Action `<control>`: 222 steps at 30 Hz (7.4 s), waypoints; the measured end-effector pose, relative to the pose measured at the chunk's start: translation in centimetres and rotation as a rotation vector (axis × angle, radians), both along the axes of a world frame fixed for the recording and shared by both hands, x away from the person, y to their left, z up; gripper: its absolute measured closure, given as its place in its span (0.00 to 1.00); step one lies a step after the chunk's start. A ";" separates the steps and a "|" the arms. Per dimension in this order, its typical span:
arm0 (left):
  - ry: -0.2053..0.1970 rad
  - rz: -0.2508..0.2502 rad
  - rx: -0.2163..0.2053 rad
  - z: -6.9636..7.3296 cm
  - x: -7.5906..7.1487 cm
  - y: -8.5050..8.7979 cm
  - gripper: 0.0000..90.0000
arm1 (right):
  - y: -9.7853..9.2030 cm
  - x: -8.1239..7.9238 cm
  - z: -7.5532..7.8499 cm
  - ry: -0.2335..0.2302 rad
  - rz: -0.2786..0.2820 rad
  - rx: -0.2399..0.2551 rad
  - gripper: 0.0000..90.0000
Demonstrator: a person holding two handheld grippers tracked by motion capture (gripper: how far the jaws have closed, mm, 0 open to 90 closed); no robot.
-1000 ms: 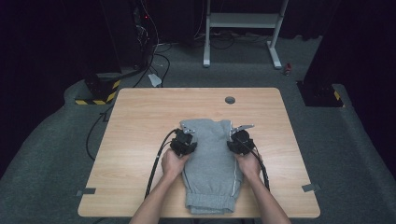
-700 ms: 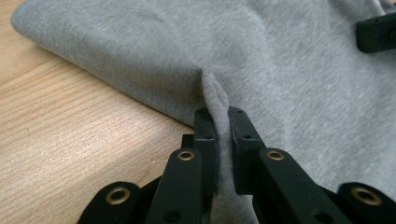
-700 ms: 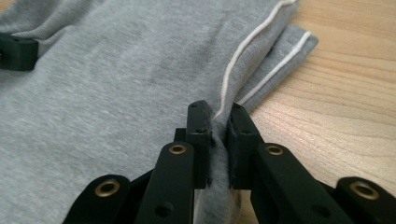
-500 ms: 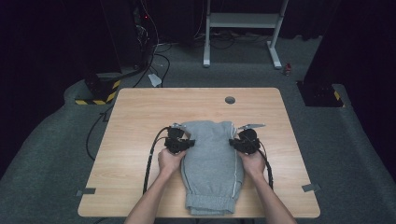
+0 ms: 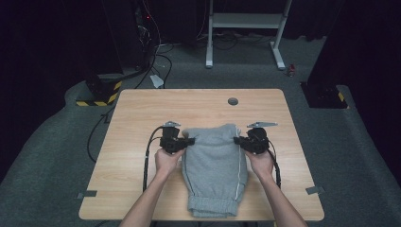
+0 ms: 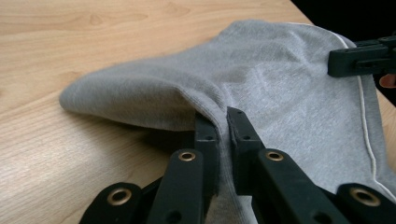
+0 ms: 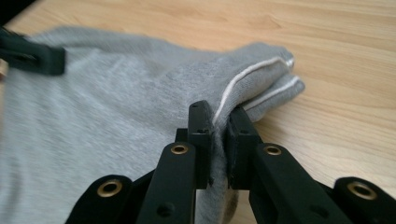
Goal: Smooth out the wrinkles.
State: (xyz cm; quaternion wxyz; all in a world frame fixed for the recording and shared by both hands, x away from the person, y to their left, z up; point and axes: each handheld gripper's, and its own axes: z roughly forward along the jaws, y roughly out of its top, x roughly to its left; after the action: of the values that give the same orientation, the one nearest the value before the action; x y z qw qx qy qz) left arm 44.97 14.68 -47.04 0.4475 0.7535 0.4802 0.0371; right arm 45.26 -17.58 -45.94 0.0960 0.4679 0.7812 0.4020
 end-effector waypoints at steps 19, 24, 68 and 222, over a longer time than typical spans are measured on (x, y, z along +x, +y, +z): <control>-0.156 -0.008 -0.009 10.2 3.1 0.1 0.93 | 1.0 3.7 10.4 -0.183 -0.048 0.023 0.93; -0.136 -0.034 -0.014 9.0 2.6 0.0 0.93 | 1.0 2.6 9.4 -0.189 -0.024 0.021 0.93; -0.091 0.024 -0.049 6.0 2.6 2.5 0.93 | 3.3 4.7 7.0 -0.087 0.011 0.001 0.93; -0.145 -0.175 0.048 -1.1 -7.5 -0.5 0.94 | -0.8 -9.4 -2.4 -0.168 0.117 -0.082 0.92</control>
State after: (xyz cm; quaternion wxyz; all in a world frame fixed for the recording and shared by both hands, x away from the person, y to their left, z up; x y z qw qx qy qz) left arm 37.47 14.20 -48.13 0.4646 0.7982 0.3781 0.0637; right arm 35.90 -18.42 -48.37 0.1566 0.3818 0.8122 0.4124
